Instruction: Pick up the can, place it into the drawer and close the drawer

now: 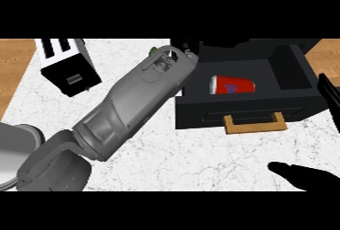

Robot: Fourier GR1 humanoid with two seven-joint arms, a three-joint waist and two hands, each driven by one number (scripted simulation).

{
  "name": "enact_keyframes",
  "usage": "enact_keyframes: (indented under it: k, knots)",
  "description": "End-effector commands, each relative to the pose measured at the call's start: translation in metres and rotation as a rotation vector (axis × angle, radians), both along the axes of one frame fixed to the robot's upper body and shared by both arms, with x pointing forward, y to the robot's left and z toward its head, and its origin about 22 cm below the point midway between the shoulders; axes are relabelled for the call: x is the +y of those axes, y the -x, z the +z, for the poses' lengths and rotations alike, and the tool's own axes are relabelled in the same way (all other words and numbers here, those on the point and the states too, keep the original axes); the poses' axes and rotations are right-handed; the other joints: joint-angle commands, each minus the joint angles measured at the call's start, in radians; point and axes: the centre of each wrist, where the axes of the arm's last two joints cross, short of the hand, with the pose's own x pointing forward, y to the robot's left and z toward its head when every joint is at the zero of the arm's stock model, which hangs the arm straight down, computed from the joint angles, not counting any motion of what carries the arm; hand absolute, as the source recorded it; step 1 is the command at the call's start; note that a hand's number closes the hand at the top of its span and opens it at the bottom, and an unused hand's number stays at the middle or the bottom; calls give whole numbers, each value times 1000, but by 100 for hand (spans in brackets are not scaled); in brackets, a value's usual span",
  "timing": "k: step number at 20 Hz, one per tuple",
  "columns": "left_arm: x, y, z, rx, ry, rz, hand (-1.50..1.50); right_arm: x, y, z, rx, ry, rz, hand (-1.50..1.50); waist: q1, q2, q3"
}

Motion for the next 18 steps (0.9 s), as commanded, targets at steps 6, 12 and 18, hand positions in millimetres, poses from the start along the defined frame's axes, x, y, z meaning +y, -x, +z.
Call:
enact_keyframes:
  k: [6, 12, 18]
  knots:
    - [-9, 4, 18, 21, 20, -15, -150, 25, -27, -40, 41, 310, -70, -150, 63, -19, -1]
    - [16, -2, 16, 32, 1, 7, -150, 37, -51, -93, 67, 410, -143, -150, 82, -22, 0]
    - [36, 0, 40, 30, 5, 0, -150, 34, -98, -109, 67, 342, -212, -150, 96, -24, 0]
